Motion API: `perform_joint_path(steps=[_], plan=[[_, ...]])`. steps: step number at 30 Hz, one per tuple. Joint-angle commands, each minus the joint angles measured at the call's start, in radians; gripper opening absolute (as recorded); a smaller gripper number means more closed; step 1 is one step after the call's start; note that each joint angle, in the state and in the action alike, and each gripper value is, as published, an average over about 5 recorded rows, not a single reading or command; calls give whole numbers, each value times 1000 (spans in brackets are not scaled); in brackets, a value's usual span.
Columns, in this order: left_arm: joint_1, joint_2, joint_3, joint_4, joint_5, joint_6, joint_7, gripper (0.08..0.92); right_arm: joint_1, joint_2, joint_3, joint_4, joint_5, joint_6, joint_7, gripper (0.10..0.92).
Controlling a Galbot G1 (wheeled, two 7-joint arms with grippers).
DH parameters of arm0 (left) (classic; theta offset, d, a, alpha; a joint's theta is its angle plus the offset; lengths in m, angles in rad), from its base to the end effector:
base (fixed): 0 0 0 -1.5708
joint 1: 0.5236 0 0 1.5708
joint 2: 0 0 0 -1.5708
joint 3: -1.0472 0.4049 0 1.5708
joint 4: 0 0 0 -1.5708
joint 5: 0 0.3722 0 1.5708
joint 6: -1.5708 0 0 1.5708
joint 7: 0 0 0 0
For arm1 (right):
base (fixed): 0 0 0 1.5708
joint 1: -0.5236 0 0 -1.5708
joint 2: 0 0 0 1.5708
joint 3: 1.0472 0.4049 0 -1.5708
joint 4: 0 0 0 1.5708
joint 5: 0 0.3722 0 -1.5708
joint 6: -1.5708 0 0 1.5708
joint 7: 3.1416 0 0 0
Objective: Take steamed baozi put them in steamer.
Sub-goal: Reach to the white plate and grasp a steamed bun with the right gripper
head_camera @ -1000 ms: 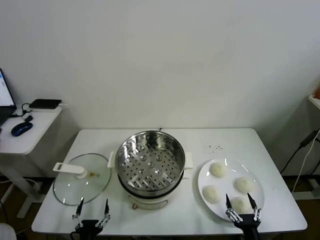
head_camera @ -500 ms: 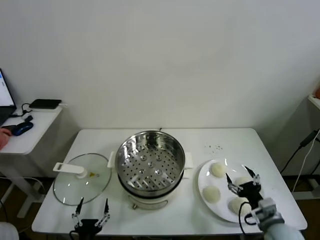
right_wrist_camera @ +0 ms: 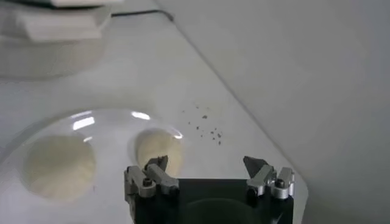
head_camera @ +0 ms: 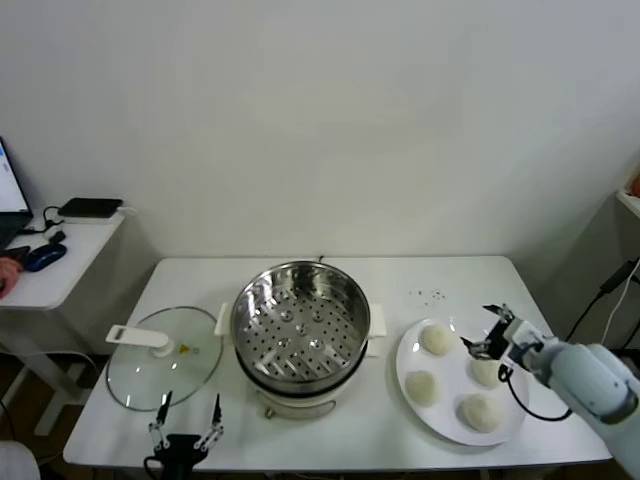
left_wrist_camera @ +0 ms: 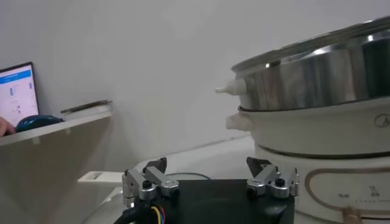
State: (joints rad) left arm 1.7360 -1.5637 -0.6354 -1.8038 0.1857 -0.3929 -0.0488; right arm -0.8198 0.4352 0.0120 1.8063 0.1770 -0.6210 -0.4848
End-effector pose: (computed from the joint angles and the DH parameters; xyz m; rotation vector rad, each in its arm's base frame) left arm 0.0753 0.0427 -0.4748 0.0861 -3.0513 -0.3754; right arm 0.3739 -0.2137 -0.2160 0.7070 -2.0672 1.0929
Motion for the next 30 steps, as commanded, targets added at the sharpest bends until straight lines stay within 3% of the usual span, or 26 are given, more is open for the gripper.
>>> perform_joint_path(steps=[1, 11, 22, 30], plan=[[-2, 3, -1, 10, 7, -2, 1, 823, 701, -142, -718, -163, -4, 59, -268, 823], [-3, 2, -11, 18, 11, 9, 3, 823, 1118, 48, -1175, -402, -13, 282, -429, 823], [-9, -7, -30, 26, 7, 18, 13, 823, 1150, 251, -1250, -610, 30, 353, -473, 823], [-10, -5, -47, 39, 6, 17, 23, 823, 1102, 346, -1234, -674, 48, 346, -461, 823]])
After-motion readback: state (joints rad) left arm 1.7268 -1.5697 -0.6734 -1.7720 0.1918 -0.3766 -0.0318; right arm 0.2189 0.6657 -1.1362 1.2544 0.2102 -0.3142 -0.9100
